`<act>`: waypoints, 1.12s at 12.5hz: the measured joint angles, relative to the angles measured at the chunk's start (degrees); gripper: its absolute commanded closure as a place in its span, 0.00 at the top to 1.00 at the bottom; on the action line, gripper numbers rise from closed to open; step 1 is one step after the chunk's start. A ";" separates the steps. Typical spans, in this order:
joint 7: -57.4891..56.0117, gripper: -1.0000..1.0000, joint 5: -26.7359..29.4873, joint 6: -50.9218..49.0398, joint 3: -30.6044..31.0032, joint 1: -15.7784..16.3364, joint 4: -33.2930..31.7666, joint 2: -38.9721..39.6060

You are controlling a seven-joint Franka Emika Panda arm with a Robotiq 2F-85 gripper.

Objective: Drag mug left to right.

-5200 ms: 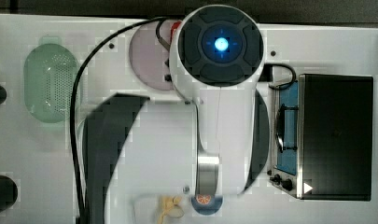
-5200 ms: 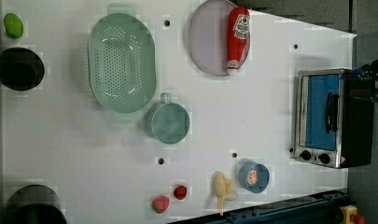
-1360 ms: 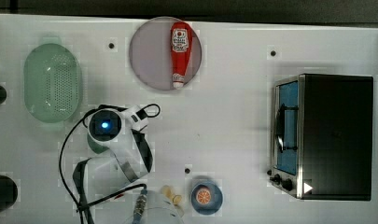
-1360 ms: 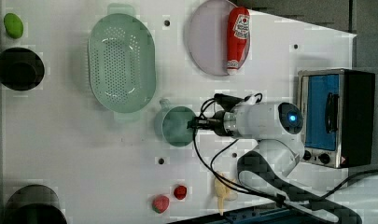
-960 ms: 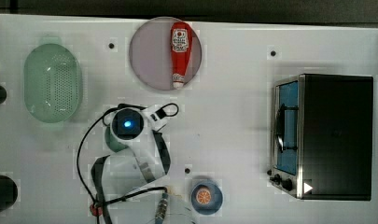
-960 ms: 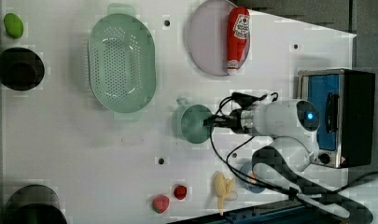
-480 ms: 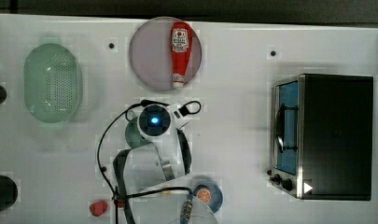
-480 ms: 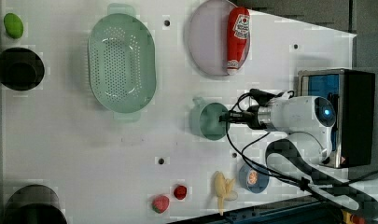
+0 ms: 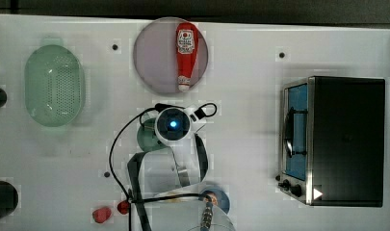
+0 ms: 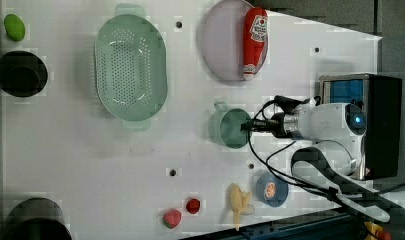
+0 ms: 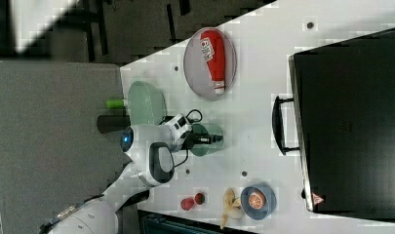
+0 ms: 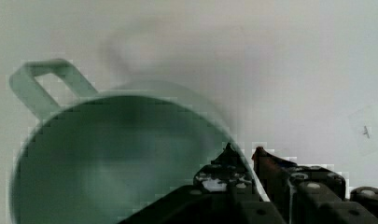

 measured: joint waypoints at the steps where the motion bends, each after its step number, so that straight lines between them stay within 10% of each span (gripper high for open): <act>1: -1.18 0.17 -0.12 0.00 -0.48 -0.20 0.00 -0.07; 14: -25.30 0.17 -0.02 0.06 -10.90 -6.55 1.23 -0.21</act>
